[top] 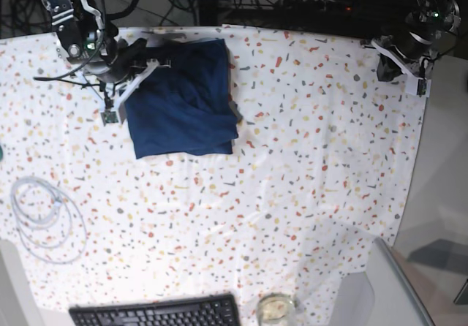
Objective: Layout the t-shirt on the table in an organized manner, then fold the t-shirt properly
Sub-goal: 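Press the folded navy shirt flat with the right gripper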
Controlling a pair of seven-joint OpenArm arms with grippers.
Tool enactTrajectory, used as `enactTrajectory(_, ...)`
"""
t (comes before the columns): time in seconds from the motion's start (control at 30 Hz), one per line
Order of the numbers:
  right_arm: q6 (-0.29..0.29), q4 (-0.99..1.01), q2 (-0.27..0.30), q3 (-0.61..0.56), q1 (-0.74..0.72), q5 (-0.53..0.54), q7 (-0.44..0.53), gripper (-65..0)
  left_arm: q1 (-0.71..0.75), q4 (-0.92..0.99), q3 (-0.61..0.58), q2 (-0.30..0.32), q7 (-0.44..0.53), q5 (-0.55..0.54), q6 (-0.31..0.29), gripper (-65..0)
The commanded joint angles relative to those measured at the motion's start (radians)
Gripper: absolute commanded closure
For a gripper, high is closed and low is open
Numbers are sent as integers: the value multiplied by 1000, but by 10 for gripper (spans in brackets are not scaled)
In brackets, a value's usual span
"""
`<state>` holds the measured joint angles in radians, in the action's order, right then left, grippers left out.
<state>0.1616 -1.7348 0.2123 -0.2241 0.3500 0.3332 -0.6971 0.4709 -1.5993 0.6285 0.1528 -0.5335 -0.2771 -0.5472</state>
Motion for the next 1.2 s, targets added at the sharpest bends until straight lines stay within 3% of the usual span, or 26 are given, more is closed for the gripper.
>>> enactTrajectory(0.0, -7, -66, 3, 5, 16, 4, 18, -14, 1, -17, 6, 11, 17, -14, 2, 0)
enactTrajectory(0.23, -7, -146, -1, -5, 45, 4, 18, -14, -2, -19, -48, 12, 17, -14, 2, 0)
enactTrajectory(0.4, -4, -146, -4, -116, -79, 4, -11, -12, -2, -19, -112, 11, 17, -14, 5, 0)
enactTrajectory(0.53, -3, -101, -67, -186, -203, 2, -100, -12, -14, -16, -118, 9, 17, -14, 6, 0)
enactTrajectory(0.67, -3, 75, -110, -185, -315, 2, -100, -12, -11, -19, -111, 11, 17, -14, 6, 0)
enactTrajectory(0.93, -3, 348, -107, -130, -431, 2, -12, -12, 4, -13, -109, 14, 22, -7, 6, 0)
enactTrajectory(1.17, -3, 204, -107, -120, -400, 4, -19, -12, -5, -13, -109, 14, 19, -6, 6, 0)
